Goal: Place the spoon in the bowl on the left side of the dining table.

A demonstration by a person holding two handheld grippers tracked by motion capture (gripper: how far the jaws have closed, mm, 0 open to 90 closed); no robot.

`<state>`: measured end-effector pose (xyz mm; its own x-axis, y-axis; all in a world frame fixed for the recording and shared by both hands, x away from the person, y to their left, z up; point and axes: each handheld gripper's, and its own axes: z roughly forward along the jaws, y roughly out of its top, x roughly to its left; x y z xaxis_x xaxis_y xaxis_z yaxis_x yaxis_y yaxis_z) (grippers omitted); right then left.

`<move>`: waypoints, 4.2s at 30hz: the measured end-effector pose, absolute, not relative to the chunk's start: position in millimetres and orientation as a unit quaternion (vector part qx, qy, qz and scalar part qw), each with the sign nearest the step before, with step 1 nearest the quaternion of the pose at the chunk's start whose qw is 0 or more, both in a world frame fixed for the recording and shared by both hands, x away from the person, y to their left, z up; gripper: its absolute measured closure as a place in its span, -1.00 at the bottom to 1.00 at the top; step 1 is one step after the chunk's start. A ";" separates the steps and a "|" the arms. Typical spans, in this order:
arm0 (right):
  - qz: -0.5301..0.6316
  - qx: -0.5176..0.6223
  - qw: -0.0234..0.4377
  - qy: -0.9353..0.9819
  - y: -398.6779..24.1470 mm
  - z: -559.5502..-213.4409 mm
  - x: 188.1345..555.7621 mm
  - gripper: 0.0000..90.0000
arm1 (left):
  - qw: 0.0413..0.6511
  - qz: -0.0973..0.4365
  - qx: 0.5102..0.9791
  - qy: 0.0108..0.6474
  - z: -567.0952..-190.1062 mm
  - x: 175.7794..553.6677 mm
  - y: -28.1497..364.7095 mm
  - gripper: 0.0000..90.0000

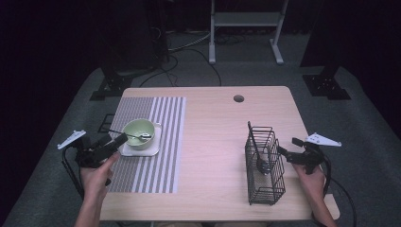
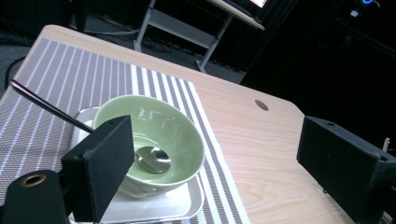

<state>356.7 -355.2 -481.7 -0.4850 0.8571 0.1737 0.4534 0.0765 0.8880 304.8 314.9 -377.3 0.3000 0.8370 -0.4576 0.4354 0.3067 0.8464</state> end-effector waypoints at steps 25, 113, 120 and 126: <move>0.497 0.466 0.203 0.704 -355.4 -481.7 356.5 -0.71 | 0.571 0.158 0.601 0.536 -376.9 307.4 282.3 -0.84; 0.498 0.466 0.201 0.703 -355.7 -481.8 356.3 -0.71 | 0.531 0.073 0.691 0.485 -421.4 311.8 181.4 -0.84; 0.496 0.466 0.202 0.704 -355.4 -481.7 356.4 -0.71 | 0.532 0.068 0.696 0.477 -422.2 308.9 174.8 -0.84; 0.495 0.465 0.205 0.705 -354.9 -481.7 356.0 -0.71 | 0.534 0.057 0.697 0.475 -423.0 305.2 170.2 -0.84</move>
<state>356.0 -354.9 -481.7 -0.4830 0.8585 0.1725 0.4535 0.0767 0.8879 305.2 170.2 -423.0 0.5420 0.7236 -0.4275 0.6015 0.0213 0.7986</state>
